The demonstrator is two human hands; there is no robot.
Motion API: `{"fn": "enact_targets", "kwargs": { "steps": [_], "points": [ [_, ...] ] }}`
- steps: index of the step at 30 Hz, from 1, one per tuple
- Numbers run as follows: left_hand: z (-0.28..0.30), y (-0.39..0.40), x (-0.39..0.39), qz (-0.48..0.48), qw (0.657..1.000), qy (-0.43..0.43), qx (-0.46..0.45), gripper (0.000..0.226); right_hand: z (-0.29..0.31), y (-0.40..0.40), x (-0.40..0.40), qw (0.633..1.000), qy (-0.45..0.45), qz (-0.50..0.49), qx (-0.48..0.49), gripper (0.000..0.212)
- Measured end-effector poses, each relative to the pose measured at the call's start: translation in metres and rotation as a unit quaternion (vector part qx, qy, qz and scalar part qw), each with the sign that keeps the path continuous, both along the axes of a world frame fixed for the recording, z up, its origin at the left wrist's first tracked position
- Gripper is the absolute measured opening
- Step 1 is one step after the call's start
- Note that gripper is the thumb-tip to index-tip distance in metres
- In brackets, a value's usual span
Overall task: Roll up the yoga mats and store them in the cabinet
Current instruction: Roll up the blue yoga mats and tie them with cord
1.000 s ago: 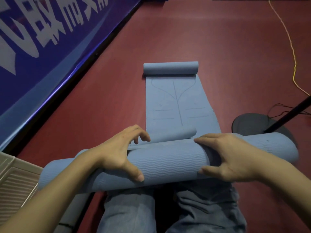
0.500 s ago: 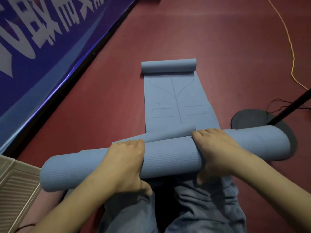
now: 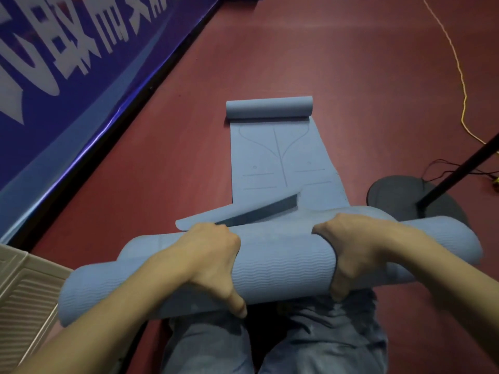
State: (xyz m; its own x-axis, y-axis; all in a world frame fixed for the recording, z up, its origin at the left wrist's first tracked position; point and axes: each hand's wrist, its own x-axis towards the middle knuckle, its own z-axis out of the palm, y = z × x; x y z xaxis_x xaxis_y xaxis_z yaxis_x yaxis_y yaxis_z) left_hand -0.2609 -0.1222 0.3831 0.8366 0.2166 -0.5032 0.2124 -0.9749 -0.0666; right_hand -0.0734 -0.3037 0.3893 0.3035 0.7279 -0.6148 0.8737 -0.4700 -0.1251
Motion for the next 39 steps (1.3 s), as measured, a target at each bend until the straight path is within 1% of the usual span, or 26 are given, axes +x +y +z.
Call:
{"fn": "enact_targets", "kwargs": {
  "steps": [3, 6, 8, 10, 12, 13, 15, 16, 17, 19, 20, 23, 25, 28, 31, 33, 34, 36, 37, 38, 39],
  "points": [
    [0.0, -0.007, -0.01, 0.013, 0.999, 0.016, -0.037, 0.085, -0.005, -0.009, -0.002, 0.997, 0.07, -0.006, -0.03, 0.086],
    [-0.002, -0.011, -0.011, 0.017, 0.999, 0.016, -0.045, 0.083, -0.007, -0.017, -0.001, 0.996, 0.083, -0.014, -0.027, 0.098],
    [-0.004, -0.009, -0.01, 0.028, 0.998, 0.008, -0.05, 0.083, -0.006, -0.019, -0.002, 0.997, 0.071, -0.022, 0.011, 0.096],
    [-0.008, -0.005, -0.011, 0.044, 0.997, 0.001, -0.064, 0.083, -0.006, -0.022, -0.003, 0.996, 0.05, -0.018, 0.07, 0.095],
    [-0.015, -0.001, -0.012, 0.053, 0.995, -0.017, -0.086, 0.084, -0.01, -0.024, -0.005, 0.993, 0.029, -0.008, 0.117, 0.098],
    [-0.018, 0.001, -0.012, 0.048, 0.994, -0.03, -0.098, 0.088, -0.011, -0.026, -0.005, 0.991, 0.029, -0.012, 0.133, 0.104],
    [-0.023, 0.006, -0.012, 0.019, 0.991, -0.045, -0.122, 0.109, -0.008, -0.028, -0.007, 0.986, 0.054, -0.034, 0.153, 0.113],
    [-0.024, 0.008, -0.011, 0.011, 0.989, -0.052, -0.135, 0.12, -0.006, -0.029, -0.007, 0.985, 0.06, -0.039, 0.159, 0.11],
    [-0.024, 0.011, -0.009, 0.011, 0.987, -0.057, -0.148, 0.127, -0.005, -0.03, -0.007, 0.985, 0.057, -0.038, 0.161, 0.101],
    [-0.023, 0.022, -0.003, 0.023, 0.982, -0.064, -0.174, 0.136, -0.004, -0.031, -0.006, 0.983, 0.036, -0.03, 0.176, 0.083],
    [-0.023, 0.028, 0.0, 0.032, 0.98, -0.066, -0.187, 0.139, -0.004, -0.031, -0.005, 0.982, 0.024, -0.026, 0.185, 0.081],
    [-0.023, 0.041, 0.006, 0.073, 0.963, -0.077, -0.248, 0.14, -0.008, -0.032, -0.004, 0.985, -0.025, -0.01, 0.171, 0.093],
    [-0.026, 0.046, 0.008, 0.09, 0.95, -0.089, -0.287, 0.138, -0.011, -0.031, -0.006, 0.988, -0.035, -0.005, 0.15, 0.097],
    [-0.029, 0.054, 0.009, 0.098, 0.94, -0.117, -0.306, 0.136, -0.015, -0.028, -0.011, 0.988, -0.037, 0.013, 0.148, 0.107],
    [-0.034, 0.06, 0.008, 0.106, 0.93, -0.159, -0.312, 0.127, -0.017, -0.023, -0.008, 0.984, -0.069, 0.026, 0.161, 0.102],
    [-0.039, 0.064, 0.005, 0.12, 0.917, -0.211, -0.318, 0.117, -0.017, -0.019, -0.002, 0.984, -0.074, 0.029, 0.16, 0.106],
    [-0.041, 0.065, 0.003, 0.128, 0.903, -0.248, -0.327, 0.11, -0.018, -0.016, 0.001, 0.986, -0.072, 0.028, 0.15, 0.112],
    [-0.044, 0.065, 0.0, 0.147, 0.875, -0.316, -0.337, 0.082, -0.018, -0.008, 0.006, 0.99, -0.08, 0.025, 0.115, 0.128],
    [-0.044, 0.064, -0.001, 0.158, 0.869, -0.332, -0.332, 0.067, -0.016, -0.002, 0.007, 0.991, -0.085, 0.025, 0.102, 0.133],
    [-0.044, 0.064, -0.002, 0.167, 0.87, -0.334, -0.321, 0.057, -0.015, 0.003, 0.009, 0.992, -0.085, 0.026, 0.094, 0.135],
    [-0.044, 0.064, -0.002, 0.172, 0.879, -0.325, -0.305, 0.053, -0.015, 0.009, 0.009, 0.992, -0.082, 0.026, 0.088, 0.134]
  ]
}}
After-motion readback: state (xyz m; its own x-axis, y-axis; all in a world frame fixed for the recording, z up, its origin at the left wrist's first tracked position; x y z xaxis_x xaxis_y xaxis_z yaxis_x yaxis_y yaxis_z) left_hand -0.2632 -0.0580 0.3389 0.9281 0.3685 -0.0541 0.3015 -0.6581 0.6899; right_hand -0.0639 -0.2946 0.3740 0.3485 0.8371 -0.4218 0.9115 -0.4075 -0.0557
